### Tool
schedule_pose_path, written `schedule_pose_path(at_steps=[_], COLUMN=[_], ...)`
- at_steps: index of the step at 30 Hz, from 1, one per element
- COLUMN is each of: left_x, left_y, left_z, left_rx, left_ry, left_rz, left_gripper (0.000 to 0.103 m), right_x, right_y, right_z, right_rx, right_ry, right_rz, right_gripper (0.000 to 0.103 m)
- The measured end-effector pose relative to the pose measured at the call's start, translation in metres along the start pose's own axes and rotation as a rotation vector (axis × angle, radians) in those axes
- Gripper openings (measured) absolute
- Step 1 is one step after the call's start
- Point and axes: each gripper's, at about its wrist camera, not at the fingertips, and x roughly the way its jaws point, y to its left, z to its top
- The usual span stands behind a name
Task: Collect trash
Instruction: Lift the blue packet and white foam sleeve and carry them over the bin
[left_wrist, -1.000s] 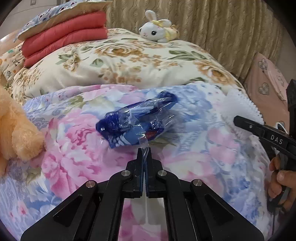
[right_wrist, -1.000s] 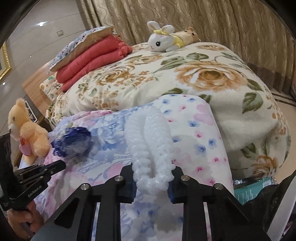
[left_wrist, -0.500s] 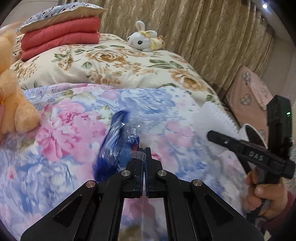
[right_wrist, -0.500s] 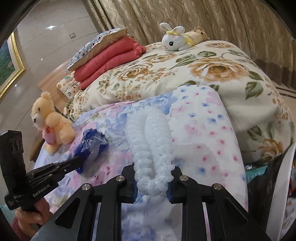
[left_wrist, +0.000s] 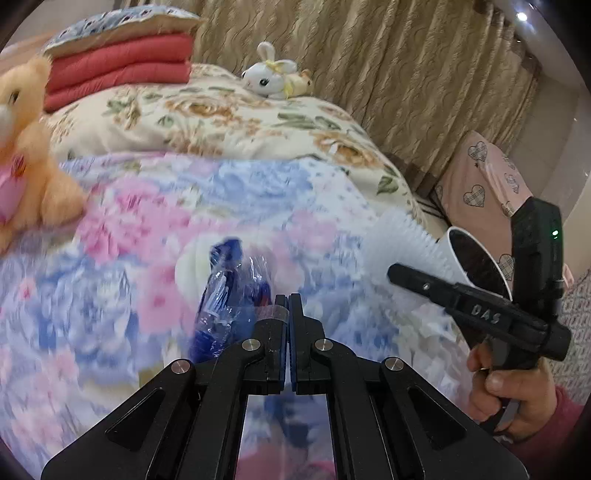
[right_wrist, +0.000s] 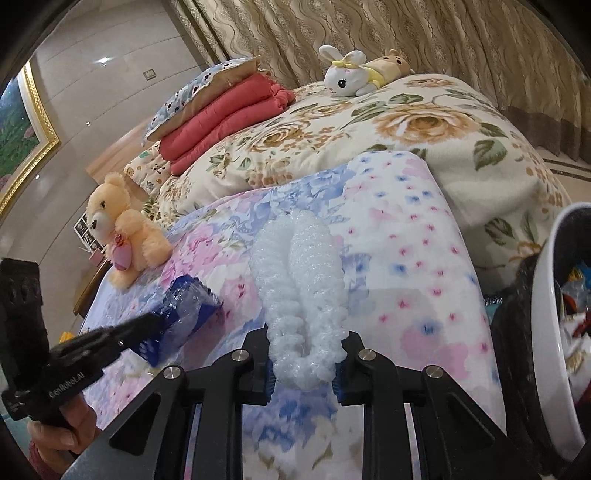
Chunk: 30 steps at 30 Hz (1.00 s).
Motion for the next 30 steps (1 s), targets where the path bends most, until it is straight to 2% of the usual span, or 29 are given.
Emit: schedule_pose_path(at_steps=[3, 4, 5, 7, 10, 13, 16, 19, 22, 24, 25, 30], left_x=[-0.003, -0.004, -0.007, -0.014, -0.022, -0.023, -0.016, -0.008, 0.001, 0.006, 0.009, 0.011], left_y=[-0.001, 0.000, 0.000, 0.001, 0.002, 0.008, 0.019, 0.027, 0.022, 0.018, 0.017, 0.010], left_z=[-0.013, -0.016, -0.020, -0.027, -0.034, -0.040, -0.041, -0.040, -0.038, -0.039, -0.039, -0.039], left_rx=[-0.009, -0.013, -0.020, -0.028, -0.022, -0.027, -0.059, -0.099, -0.081, -0.067, -0.062, -0.060], left_ry=[0.018, 0.021, 0.023, 0.008, -0.001, -0.007, 0.005, 0.013, 0.017, 0.027, 0.035, 0.028], left_rz=[0.029, 0.033, 0.044, 0.069, 0.101, 0.162, 0.196, 0.191, 0.198, 0.192, 0.184, 0.154], left_gripper=[0.005, 0.015, 0.032, 0.050, 0.055, 0.065, 0.065, 0.065, 0.065, 0.054, 0.039, 0.027], right_x=[-0.005, -0.007, -0.008, -0.010, -0.012, -0.012, -0.010, -0.007, -0.005, -0.005, -0.006, -0.009], right_y=[0.002, 0.002, 0.002, 0.003, 0.003, 0.005, 0.007, 0.008, 0.009, 0.009, 0.009, 0.006], right_z=[-0.006, -0.007, -0.009, -0.012, -0.015, -0.018, -0.021, -0.024, -0.026, -0.027, -0.028, -0.031], right_rx=[-0.001, 0.001, 0.004, 0.006, 0.009, 0.009, 0.011, 0.013, 0.014, 0.015, 0.016, 0.026], right_ry=[0.002, 0.004, 0.006, 0.006, 0.006, 0.009, 0.016, 0.024, 0.031, 0.031, 0.032, 0.030], right_rz=[0.005, 0.008, 0.010, 0.010, 0.011, 0.011, 0.013, 0.012, 0.013, 0.011, 0.010, 0.005], right_gripper=[0.023, 0.023, 0.023, 0.024, 0.025, 0.026, 0.026, 0.026, 0.026, 0.026, 0.026, 0.026])
